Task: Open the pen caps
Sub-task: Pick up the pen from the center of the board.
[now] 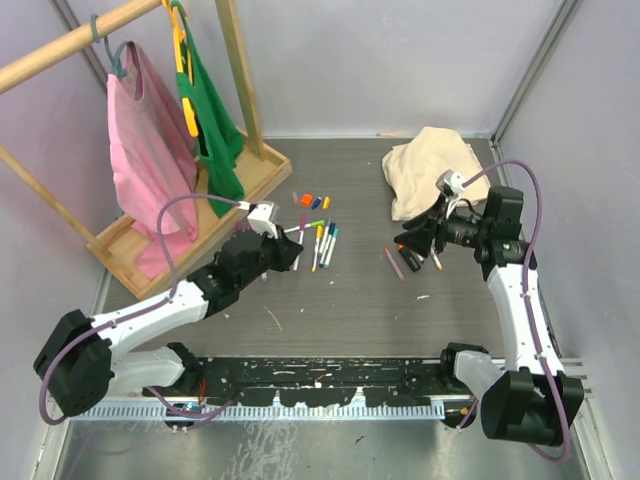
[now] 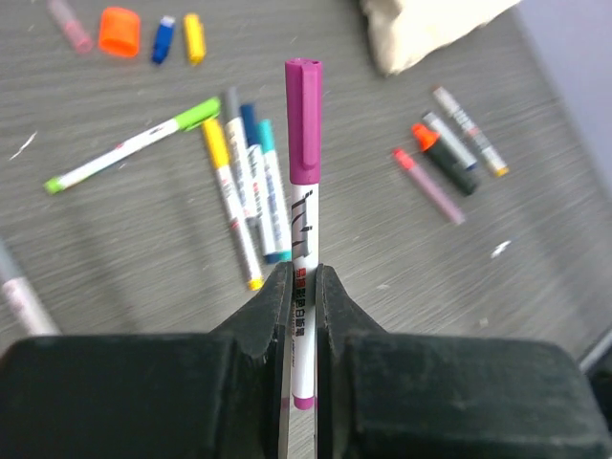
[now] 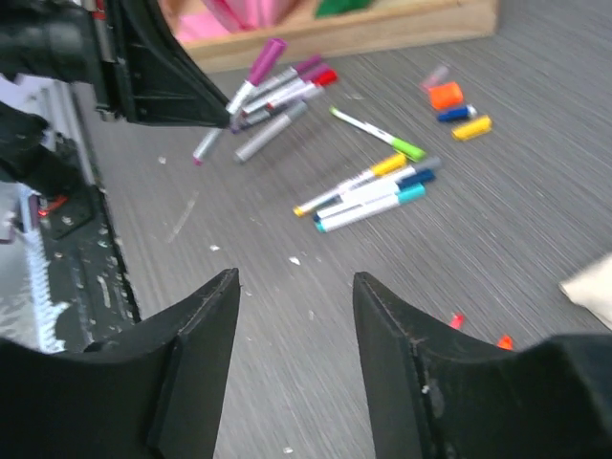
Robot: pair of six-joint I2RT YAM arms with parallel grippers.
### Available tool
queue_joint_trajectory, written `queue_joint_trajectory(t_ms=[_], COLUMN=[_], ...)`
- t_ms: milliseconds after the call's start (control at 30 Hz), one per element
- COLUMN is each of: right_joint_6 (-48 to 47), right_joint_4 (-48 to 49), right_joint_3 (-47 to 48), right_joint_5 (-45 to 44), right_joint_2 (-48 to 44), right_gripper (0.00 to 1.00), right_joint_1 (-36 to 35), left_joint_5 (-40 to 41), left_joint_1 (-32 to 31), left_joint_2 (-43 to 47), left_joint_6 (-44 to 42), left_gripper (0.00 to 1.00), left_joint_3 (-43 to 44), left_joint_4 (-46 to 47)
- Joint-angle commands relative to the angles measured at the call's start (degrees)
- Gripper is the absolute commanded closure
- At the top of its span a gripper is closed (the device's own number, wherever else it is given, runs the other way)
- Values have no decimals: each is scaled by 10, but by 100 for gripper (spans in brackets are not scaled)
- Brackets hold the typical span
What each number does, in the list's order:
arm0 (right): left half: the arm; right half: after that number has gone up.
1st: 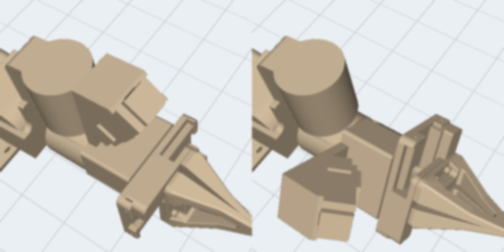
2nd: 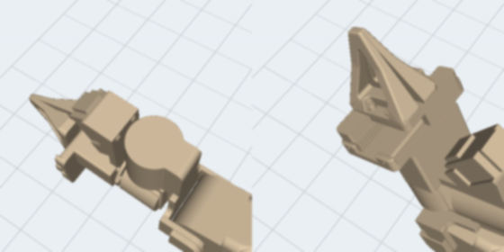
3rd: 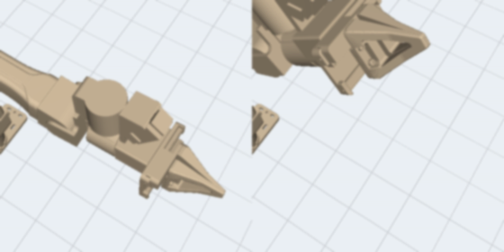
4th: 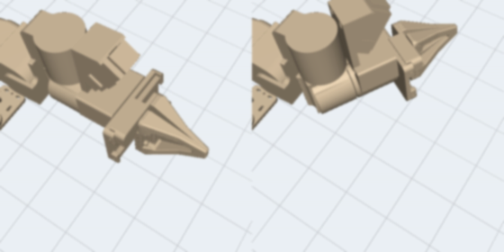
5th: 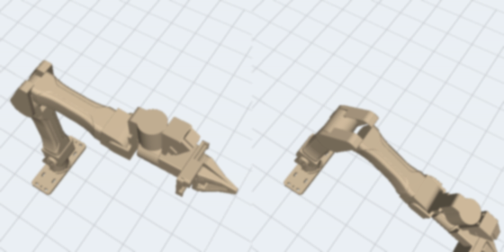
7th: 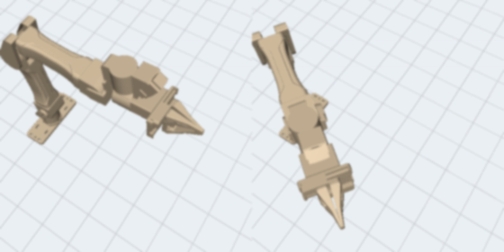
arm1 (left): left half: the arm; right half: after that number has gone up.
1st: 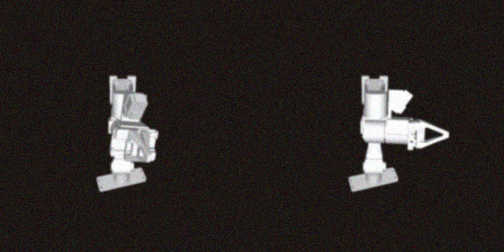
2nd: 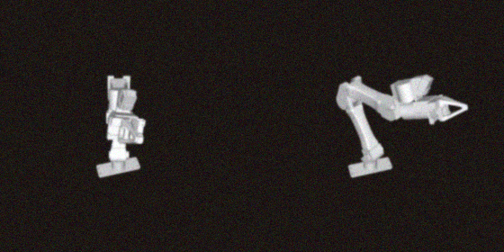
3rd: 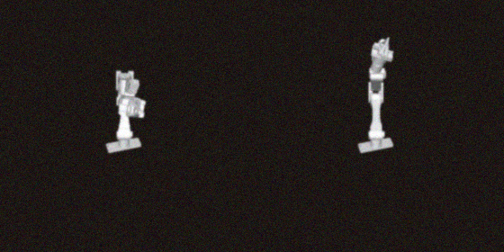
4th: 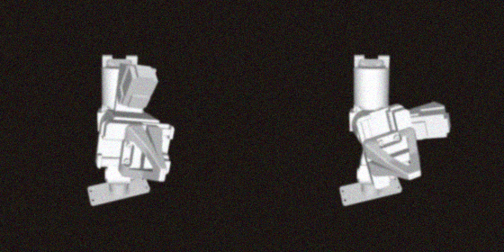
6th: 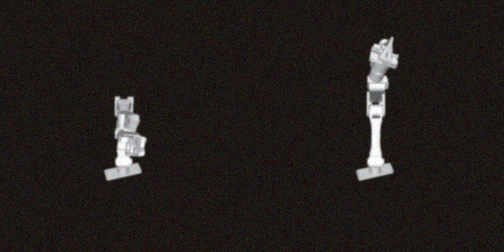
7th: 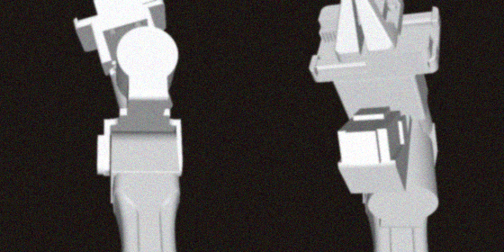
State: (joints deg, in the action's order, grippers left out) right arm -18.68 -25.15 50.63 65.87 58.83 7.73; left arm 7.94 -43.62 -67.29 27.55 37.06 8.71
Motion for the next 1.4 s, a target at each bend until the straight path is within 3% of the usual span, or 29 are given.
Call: queue_joint_trajectory(t_ms=[0,133,400,767,967,1233,1367], right_joint_6=[153,158,170,334,412,421,421], right_joint_4=[179,197,213,458,583,578,571], right_joint_3=[-47,-54,-64,-158,-201,-205,-202], right_joint_5=[116,169,134,68,50,27,22], right_joint_2=[-39,-29,-5,-1,-2,0,-1], right_gripper=[41,39,39,35,34,35,42], right_joint_1=[-1,-17,-68,-124,-133,-138,-139], left_joint_5=[-27,-17,8,32,47,48,44], left_joint_1=[-20,-51,-112,-160,-176,-191,-195], left_joint_2=[41,44,-8,-179,-234,-261,-268], left_joint_6=[43,43,24,9,4,-1,6], left_gripper=[100,100,100,100,100,100,100], left_joint_3=[-39,-64,-82,-49,0,32,41], left_joint_4=[231,336,510,726,732,732,732])
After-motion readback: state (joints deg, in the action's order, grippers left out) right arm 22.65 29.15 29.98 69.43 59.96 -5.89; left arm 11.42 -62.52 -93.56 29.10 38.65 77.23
